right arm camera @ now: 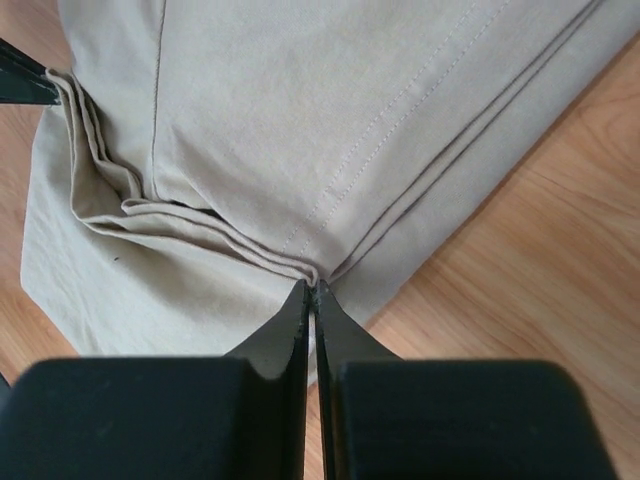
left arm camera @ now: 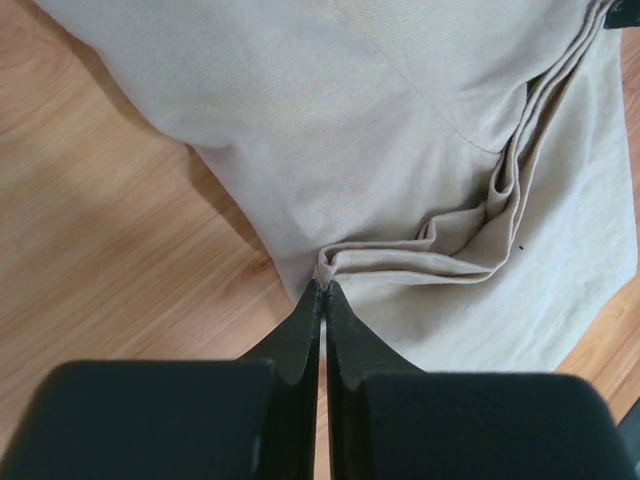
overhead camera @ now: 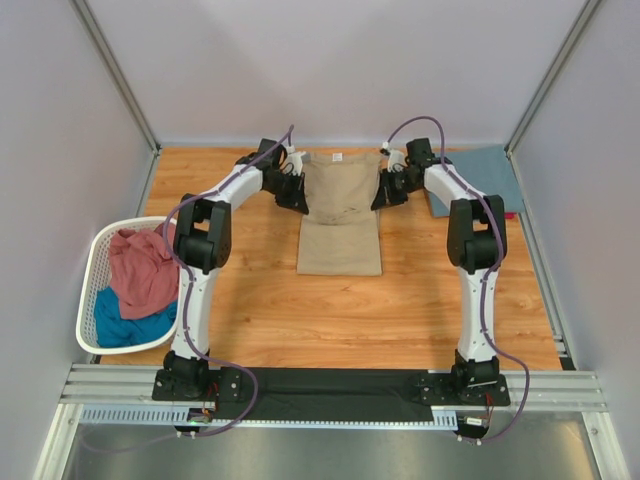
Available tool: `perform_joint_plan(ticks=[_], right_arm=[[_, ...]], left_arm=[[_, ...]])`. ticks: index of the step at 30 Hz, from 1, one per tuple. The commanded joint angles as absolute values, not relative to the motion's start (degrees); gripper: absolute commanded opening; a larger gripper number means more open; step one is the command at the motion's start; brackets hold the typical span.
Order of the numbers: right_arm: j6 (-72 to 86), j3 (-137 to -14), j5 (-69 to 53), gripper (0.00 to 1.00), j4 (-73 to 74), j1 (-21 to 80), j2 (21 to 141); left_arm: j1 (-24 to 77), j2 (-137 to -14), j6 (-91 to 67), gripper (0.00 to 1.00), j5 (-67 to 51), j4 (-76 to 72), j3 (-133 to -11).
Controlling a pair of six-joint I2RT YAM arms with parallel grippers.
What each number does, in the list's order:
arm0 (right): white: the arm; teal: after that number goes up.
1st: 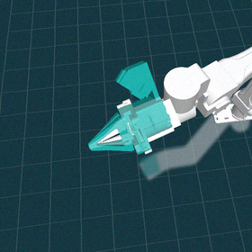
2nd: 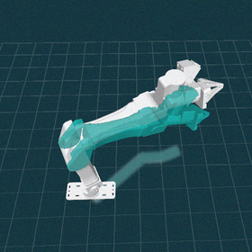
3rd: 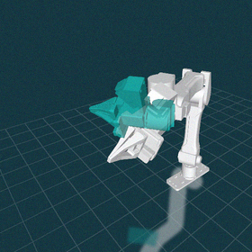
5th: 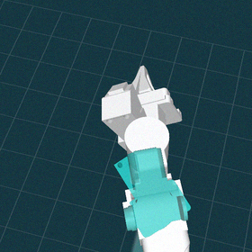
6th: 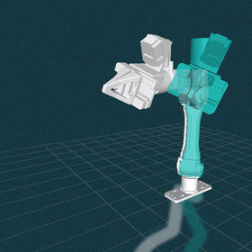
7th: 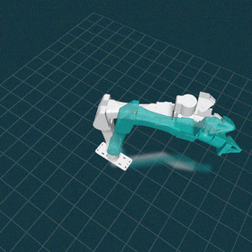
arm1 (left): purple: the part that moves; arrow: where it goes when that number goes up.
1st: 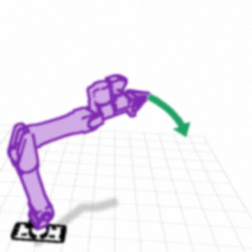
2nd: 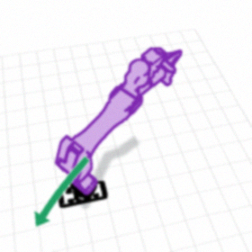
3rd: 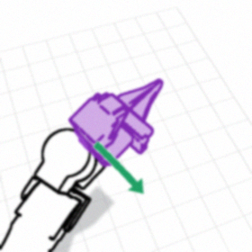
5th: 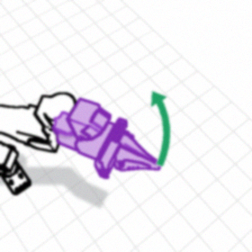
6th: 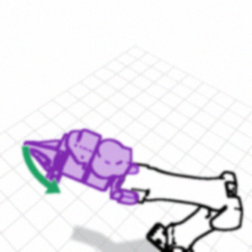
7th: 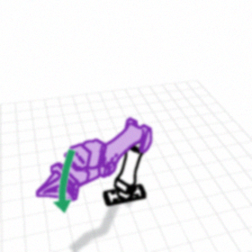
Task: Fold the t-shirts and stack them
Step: Fold the tshirt
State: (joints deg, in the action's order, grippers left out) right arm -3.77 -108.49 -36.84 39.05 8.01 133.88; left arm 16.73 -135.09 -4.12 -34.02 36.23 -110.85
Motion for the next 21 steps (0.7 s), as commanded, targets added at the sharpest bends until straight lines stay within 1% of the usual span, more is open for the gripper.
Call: perform_joint_plan(ticks=[1, 5, 12, 21], right_arm=[[-2.2, -106.8, -37.7, 0.0, 34.2, 6.51, 131.4], [-0.35, -101.96, -38.41, 0.0, 29.19, 5.63, 128.41], [1.67, -99.58, -38.32, 0.0, 26.81, 4.92, 127.18], [3.6, -97.82, -37.79, 0.0, 24.17, 4.48, 126.21]], left_arm=[[16.44, -135.53, -4.65, 0.0, -33.76, 34.63, -113.38], [16.44, -134.04, -6.5, 0.0, -31.38, 32.62, -112.06], [16.35, -131.05, -9.49, 0.0, -27.61, 29.45, -108.9], [16.17, -131.83, -12.13, 0.0, -27.95, 28.3, -109.25]])
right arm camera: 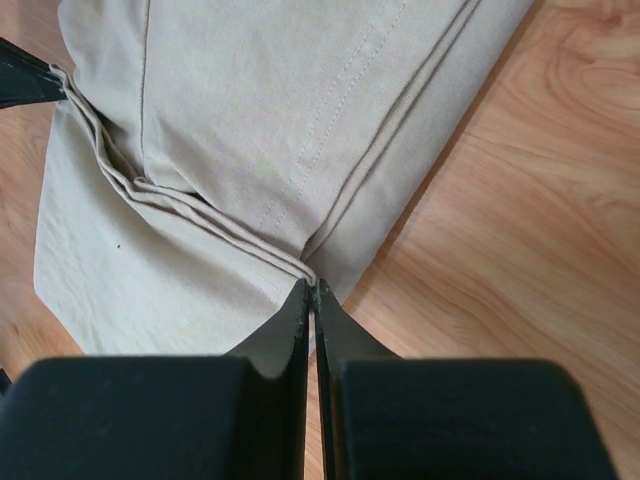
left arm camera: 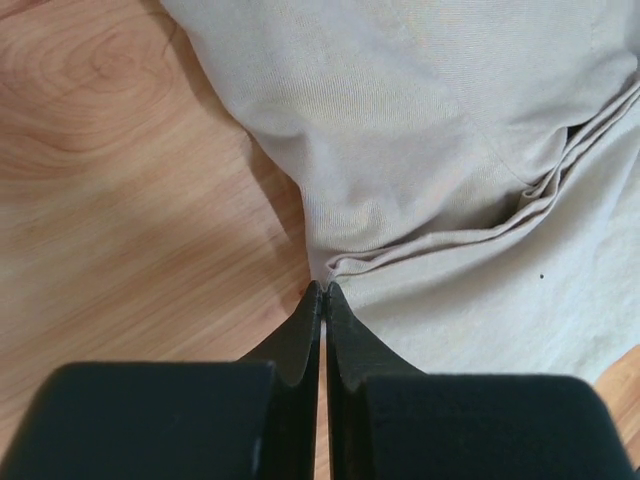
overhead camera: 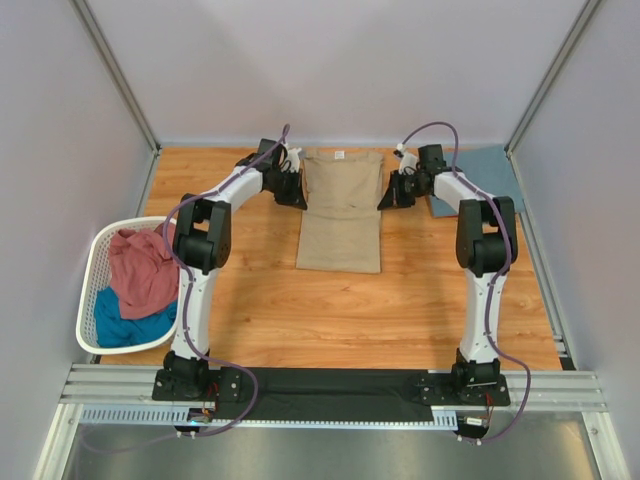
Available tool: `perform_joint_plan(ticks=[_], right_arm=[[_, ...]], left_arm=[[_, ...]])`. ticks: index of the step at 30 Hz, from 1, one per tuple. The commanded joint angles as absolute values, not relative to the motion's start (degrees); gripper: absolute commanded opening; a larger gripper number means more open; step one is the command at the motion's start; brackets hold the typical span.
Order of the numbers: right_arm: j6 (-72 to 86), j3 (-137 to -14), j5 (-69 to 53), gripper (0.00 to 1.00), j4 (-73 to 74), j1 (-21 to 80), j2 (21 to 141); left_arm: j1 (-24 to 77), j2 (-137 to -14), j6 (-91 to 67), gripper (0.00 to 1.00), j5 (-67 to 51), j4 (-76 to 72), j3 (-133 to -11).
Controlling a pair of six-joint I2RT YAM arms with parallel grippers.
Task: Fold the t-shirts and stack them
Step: Fold the tshirt
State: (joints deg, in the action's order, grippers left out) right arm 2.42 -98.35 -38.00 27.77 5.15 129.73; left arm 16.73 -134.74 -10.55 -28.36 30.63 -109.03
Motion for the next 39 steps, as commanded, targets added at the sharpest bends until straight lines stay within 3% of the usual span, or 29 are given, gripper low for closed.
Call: perform_joint_plan(ticks=[1, 3, 4, 7, 10, 19, 32, 37, 39], right_arm=[[4.39, -98.52, -37.71, 0.0, 24.87, 4.4, 126.91], [5.44, -99.14, -36.74, 0.04, 25.92, 4.22, 127.35], [6.58, -99.31, -36.3, 0.14, 26.97, 4.13, 126.92], [10.96, -98.1, -30.78, 0.35, 29.69, 4.22, 123.51], [14.75, -93.88, -28.05, 0.47, 31.72, 4.22, 117.1], [22.15, -71.03, -29.18, 0.55, 32.17, 5.89, 102.84], [26.54, -59.77, -28.22, 0.57, 26.28, 10.72, 101.34], [27.42, -59.24, -26.9, 0.52, 24.96, 12.39, 102.39], [27.25, -58.8, -26.28, 0.42, 25.31, 12.48, 102.66]], left_arm=[[16.17, -132.1, -12.22, 0.0, -28.04, 28.74, -109.6], [16.17, -131.84, -12.3, 0.12, -27.51, 30.4, -109.86], [16.17, -130.79, -12.3, 0.27, -26.99, 30.76, -109.25], [16.17, -126.59, -12.48, 0.39, -22.51, 33.73, -106.71], [16.17, -121.04, -13.18, 0.52, -18.81, 35.33, -101.97], [17.57, -105.91, -18.72, 0.56, -28.99, 26.81, -76.31], [21.27, -106.87, -22.15, 0.57, -27.33, 23.91, -69.7], [21.27, -108.02, -22.59, 0.53, -26.63, 23.73, -68.64], [21.36, -108.1, -23.11, 0.45, -27.33, 23.29, -67.77]])
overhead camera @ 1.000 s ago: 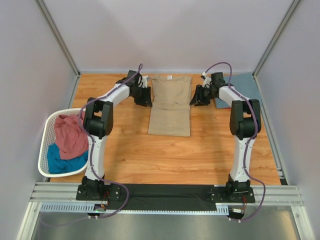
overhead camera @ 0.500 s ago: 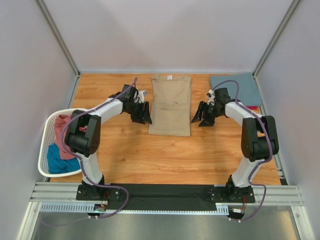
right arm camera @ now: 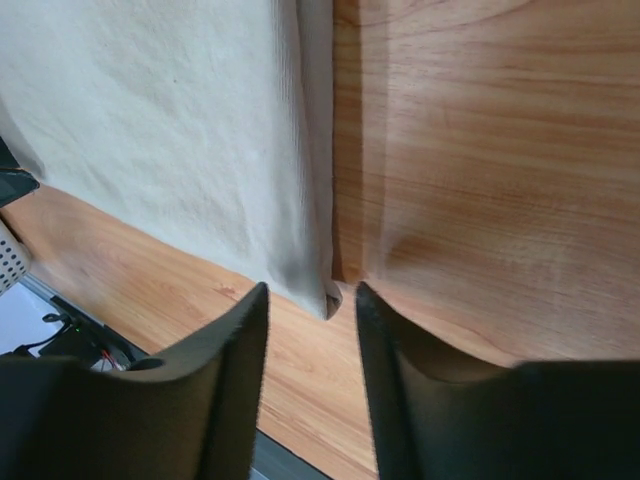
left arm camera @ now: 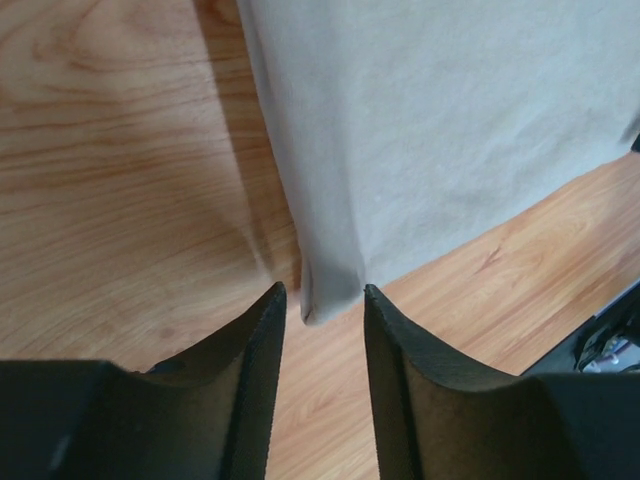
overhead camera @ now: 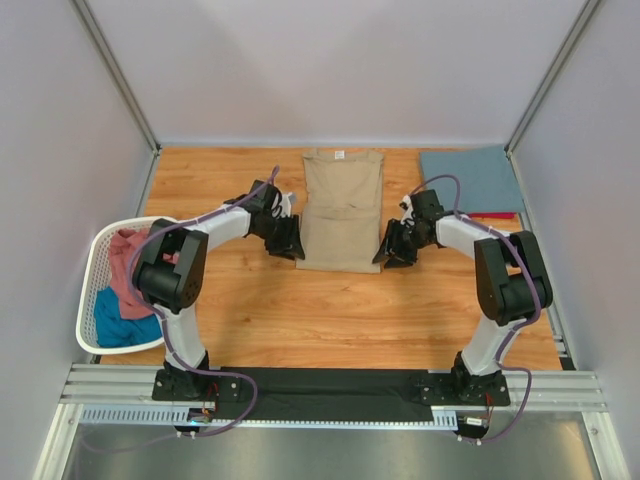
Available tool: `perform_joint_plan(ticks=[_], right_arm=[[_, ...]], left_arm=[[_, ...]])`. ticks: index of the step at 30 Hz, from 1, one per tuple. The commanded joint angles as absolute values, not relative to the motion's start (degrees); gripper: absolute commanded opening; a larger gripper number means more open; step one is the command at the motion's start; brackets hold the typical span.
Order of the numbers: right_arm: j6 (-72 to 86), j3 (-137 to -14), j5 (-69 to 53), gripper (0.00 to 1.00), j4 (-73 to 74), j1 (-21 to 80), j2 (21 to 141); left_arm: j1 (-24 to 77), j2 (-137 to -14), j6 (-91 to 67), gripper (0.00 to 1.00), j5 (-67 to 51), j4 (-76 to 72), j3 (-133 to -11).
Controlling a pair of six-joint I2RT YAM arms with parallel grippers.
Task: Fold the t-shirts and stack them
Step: Fold the tshirt
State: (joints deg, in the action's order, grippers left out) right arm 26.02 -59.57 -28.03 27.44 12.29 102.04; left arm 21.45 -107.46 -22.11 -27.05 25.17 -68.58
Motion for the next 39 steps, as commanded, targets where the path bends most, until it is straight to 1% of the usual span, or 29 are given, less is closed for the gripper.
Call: perform_joint_plan(ticks=[1, 2, 3, 5, 6, 7, 9, 16, 17, 18, 19, 20, 21, 23, 27, 30, 39], right_arm=[[27.25, -58.45, -25.93, 0.38, 25.31, 12.48, 102.57], [27.07, -58.01, -25.84, 0.34, 25.23, 12.48, 102.48], [26.72, -57.4, -25.75, 0.25, 25.22, 12.48, 102.22], [26.46, -56.78, -25.67, 0.15, 25.22, 12.48, 101.87], [26.02, -56.52, -25.49, 0.05, 25.57, 12.48, 101.34], [25.67, -55.82, -24.88, 0.01, 26.01, 12.57, 100.99], [25.05, -55.11, -24.0, 0.0, 27.59, 12.48, 99.59], [23.91, -49.32, -21.97, 0.0, 28.74, 12.48, 94.4], [24.08, -48.0, -22.06, 0.0, 28.65, 12.57, 93.26], [24.08, -47.21, -22.15, 0.0, 28.22, 12.57, 92.64], [24.17, -46.59, -22.41, 0.02, 27.86, 12.48, 91.94], [24.69, -45.62, -22.59, 0.06, 27.43, 12.57, 90.8], [25.05, -45.44, -22.76, 0.19, 26.81, 12.48, 90.27], [25.66, -45.7, -23.73, 0.36, 25.85, 12.57, 89.91], [26.37, -47.19, -26.89, 0.45, 24.7, 12.65, 91.31], [27.68, -47.72, -28.39, 0.49, 23.47, 13.36, 92.55], [32.6, -46.41, -26.28, 0.53, 19.16, 18.72, 93.25]], left_arm=[[21.62, -108.19, -23.38, 0.43, -27.68, 22.86, -67.5], [21.8, -108.11, -23.81, 0.41, -27.95, 22.76, -67.15], [22.06, -108.11, -23.99, 0.32, -28.3, 22.68, -66.97], [23.02, -107.84, -24.6, 0.23, -28.13, 22.94, -66.53], [23.2, -107.49, -25.04, 0.13, -27.25, 23.2, -65.92], [23.55, -107.4, -25.48, 0.09, -26.99, 24.07, -65.66], [23.64, -106.88, -27.15, 0.01, -26.72, 24.52, -64.52], [24.96, -101.61, -30.58, 0.0, -26.11, 24.61, -57.66], [24.96, -100.91, -31.11, 0.04, -24.71, 25.04, -56.7], [24.96, -100.55, -31.2, 0.2, -23.48, 25.57, -56.34], [24.96, -100.29, -31.11, 0.28, -22.51, 26.27, -56.08], [24.96, -100.02, -31.11, 0.34, -20.5, 26.71, -55.9], [24.96, -99.85, -31.2, 0.36, -19.52, 27.24, -55.9], [24.96, -99.32, -32.08, 0.43, -18.11, 27.51, -55.46], [24.96, -98.09, -33.13, 0.5, -18.37, 25.75, -54.49], [24.87, -97.39, -32.87, 0.52, -17.32, 26.37, -54.67], [24.79, -90.44, -31.91, 0.56, -17.75, 28.91, -55.11]])
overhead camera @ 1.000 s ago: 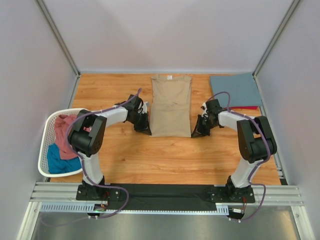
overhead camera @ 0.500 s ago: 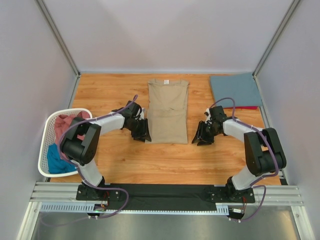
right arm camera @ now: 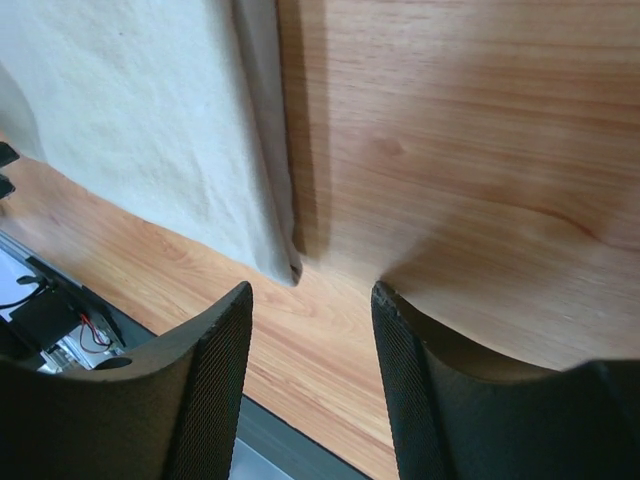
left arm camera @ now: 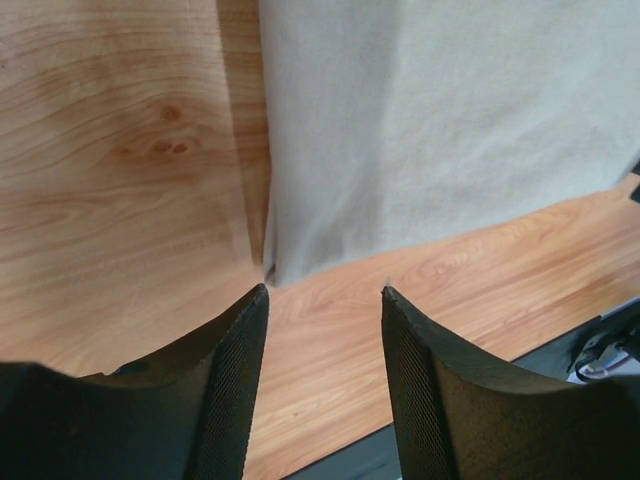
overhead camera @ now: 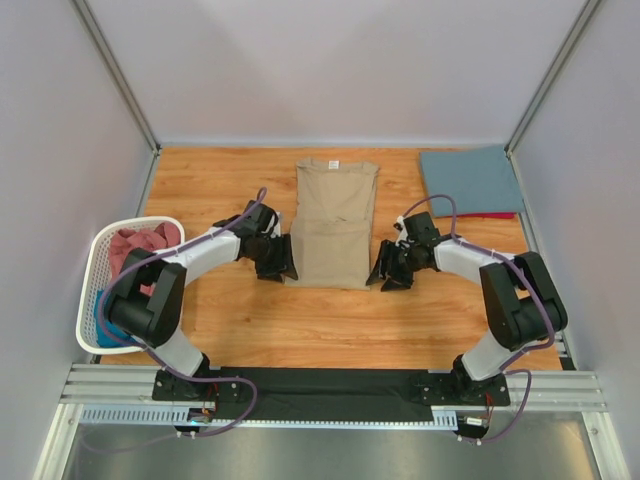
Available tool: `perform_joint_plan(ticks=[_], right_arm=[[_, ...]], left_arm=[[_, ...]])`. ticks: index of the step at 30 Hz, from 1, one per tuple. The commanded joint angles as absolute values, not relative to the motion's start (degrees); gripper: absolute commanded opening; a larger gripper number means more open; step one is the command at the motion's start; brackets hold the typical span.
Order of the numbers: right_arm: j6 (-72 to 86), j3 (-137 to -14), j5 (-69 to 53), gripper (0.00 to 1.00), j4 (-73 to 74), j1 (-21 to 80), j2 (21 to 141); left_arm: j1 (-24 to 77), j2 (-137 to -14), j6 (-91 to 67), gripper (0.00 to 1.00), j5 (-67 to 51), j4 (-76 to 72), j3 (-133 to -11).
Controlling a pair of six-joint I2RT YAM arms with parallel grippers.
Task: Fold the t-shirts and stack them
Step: Fold the tshirt
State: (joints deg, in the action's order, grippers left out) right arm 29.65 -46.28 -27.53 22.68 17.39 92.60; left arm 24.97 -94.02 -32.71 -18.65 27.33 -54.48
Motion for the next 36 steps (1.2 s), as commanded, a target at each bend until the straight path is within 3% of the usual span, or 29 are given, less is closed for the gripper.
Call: perform_joint_plan(ticks=[1, 18, 27, 30, 31, 33, 36], right_arm=[[33.74, -46.32, -25.84, 0.53, 18.81, 19.07, 93.25], [38.85, -43.86, -21.8, 0.45, 16.08, 21.18, 95.01], [39.11, -43.51, -21.97, 0.39, 15.47, 21.45, 95.62], [39.11, -43.42, -21.71, 0.35, 15.38, 21.53, 96.06], [39.11, -43.42, -21.8, 0.33, 15.29, 21.53, 96.24], [38.94, -43.16, -21.53, 0.22, 15.21, 21.53, 96.24], [37.97, -42.72, -21.18, 0.04, 15.29, 21.53, 95.1]], left_arm=[[24.7, -90.09, -31.82, 0.57, -18.1, 29.18, -55.37], [22.15, -94.21, -33.84, 0.57, -21.36, 22.94, -50.54], [21.71, -95.71, -34.1, 0.51, -21.54, 22.76, -50.01], [21.62, -96.41, -33.93, 0.44, -20.92, 23.38, -50.36], [21.62, -96.68, -34.01, 0.37, -20.92, 23.47, -50.36], [21.62, -96.85, -34.19, 0.29, -21.0, 23.55, -50.54], [21.62, -96.6, -34.28, 0.08, -22.06, 23.47, -50.8]])
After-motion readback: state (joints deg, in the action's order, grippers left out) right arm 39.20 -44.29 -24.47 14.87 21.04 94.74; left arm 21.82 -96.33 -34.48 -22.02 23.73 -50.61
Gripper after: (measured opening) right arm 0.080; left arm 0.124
